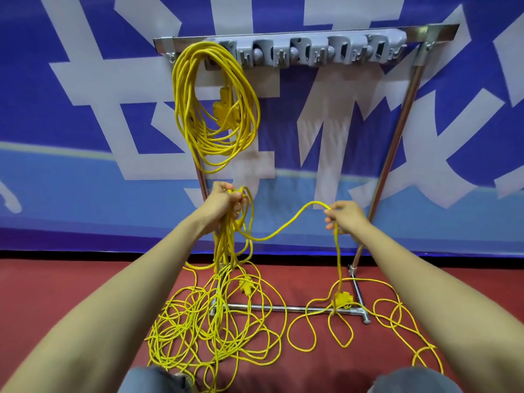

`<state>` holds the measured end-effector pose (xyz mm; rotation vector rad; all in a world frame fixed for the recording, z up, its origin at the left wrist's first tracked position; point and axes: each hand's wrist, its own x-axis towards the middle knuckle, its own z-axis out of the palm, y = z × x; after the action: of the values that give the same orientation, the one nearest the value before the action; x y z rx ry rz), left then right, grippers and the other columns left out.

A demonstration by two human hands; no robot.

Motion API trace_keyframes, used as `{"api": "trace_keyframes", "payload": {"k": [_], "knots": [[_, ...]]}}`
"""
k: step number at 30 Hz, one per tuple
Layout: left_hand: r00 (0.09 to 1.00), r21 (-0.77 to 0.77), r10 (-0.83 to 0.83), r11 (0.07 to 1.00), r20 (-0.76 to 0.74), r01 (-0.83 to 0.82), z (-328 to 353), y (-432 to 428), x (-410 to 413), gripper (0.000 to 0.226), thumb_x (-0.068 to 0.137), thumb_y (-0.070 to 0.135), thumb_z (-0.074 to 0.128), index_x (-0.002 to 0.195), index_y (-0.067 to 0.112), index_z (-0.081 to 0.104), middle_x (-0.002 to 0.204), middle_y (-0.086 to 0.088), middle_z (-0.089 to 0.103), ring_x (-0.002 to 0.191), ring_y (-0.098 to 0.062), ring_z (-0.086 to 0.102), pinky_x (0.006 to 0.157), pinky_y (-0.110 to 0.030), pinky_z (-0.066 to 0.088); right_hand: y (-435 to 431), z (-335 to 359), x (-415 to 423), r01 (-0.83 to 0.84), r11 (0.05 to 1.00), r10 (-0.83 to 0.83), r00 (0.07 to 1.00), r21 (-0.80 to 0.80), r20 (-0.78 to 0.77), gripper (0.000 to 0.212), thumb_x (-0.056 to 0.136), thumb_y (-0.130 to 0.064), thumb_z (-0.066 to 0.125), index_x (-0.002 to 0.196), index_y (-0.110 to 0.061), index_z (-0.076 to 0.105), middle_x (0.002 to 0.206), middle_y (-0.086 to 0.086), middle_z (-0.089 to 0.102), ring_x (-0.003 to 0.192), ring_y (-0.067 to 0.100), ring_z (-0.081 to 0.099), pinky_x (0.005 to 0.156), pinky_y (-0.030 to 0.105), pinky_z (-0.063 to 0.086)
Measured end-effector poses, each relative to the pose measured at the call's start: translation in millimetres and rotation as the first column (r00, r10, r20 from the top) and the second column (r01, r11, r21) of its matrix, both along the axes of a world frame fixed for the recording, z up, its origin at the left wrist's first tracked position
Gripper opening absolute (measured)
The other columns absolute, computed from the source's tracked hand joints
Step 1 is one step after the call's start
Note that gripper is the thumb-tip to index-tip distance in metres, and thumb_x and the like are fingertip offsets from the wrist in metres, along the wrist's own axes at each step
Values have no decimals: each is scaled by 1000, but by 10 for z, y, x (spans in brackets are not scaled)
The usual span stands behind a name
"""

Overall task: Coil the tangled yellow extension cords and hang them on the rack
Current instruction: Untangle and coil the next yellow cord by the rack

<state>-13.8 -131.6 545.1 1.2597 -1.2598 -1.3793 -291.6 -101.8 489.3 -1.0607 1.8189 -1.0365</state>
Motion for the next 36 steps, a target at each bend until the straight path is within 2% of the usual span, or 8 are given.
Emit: {"api": "trace_keyframes", "payload": {"k": [3,8,11,15,19,23,27,36], "knots": [[997,4,-50,999,57,50,-164,111,-172,29,101,0,39,87,23,28,77,-9,55,51,-13,41,42,-20,34,-72,203,360,-66,997,70,987,-29,144,23,93,-8,57,71,-7,52,63,11,53,32,8,53,39,23,52],[997,-6,-33,999,-67,32,-365,283,-385,25,102,1,40,90,21,30,81,-9,55,50,-8,53,41,-18,43,-145,534,758,-120,992,93,871,25,483,7,95,0,51,89,3,47,75,16,51,64,26,62,72,35,56],[987,-31,-124,992,-98,122,-453,384,-510,17,102,5,42,99,18,31,93,-11,56,66,-11,65,48,-19,49,-158,634,863,-94,995,63,832,28,552,8,95,0,49,100,5,45,79,16,50,59,27,66,75,30,54],[965,-10,-181,983,-188,182,-404,470,-574,19,101,1,43,108,12,28,86,-14,55,54,-12,66,45,-21,48,-183,644,865,3,1000,-13,813,18,582,31,96,0,47,125,8,41,97,19,45,94,41,64,62,31,58],[962,-3,-194,980,-195,197,-310,470,-496,16,101,3,43,111,11,33,79,-14,59,49,-10,60,45,-19,46,-207,569,720,154,988,-128,705,26,698,10,98,-3,45,100,6,49,79,11,37,75,31,57,92,45,49],[975,-37,-104,994,-197,98,-269,415,-522,20,100,3,45,114,10,32,79,-11,58,52,-7,61,47,-18,47,49,437,691,-126,991,95,913,51,397,11,95,-12,50,87,-7,54,80,8,53,77,20,56,78,35,53],[984,-90,-51,995,-169,36,-206,317,-538,20,101,1,42,112,11,30,78,-12,54,45,-3,58,44,-17,45,309,237,744,-534,845,533,839,-22,107,14,89,-4,59,97,-15,60,89,1,63,83,12,61,76,23,49],[994,-168,-54,985,-100,36,-217,186,-414,18,101,2,43,110,10,29,84,-6,59,58,-4,63,50,-18,46,276,290,945,-528,827,520,849,-195,-97,24,94,0,47,80,-19,43,80,2,46,70,20,59,63,30,51]]}}
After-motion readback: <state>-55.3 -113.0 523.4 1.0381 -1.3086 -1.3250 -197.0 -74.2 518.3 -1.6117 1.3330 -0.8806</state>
